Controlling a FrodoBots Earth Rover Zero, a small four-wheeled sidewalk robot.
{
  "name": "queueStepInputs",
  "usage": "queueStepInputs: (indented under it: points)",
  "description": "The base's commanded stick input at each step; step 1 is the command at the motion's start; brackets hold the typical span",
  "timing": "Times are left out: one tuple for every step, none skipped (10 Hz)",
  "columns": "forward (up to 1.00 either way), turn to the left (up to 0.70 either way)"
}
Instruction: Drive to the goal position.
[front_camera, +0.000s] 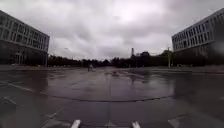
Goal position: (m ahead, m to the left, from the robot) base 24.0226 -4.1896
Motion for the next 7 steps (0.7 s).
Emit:
queueStepInputs:
  points:
    - [1.0,0.0]
    - [1.0,0.0]
    - [1.0,0.0]
    - [1.0,0.0]
    - [1.0,0.0]
    - [1.0,0.0]
    - [1.0,0.0]
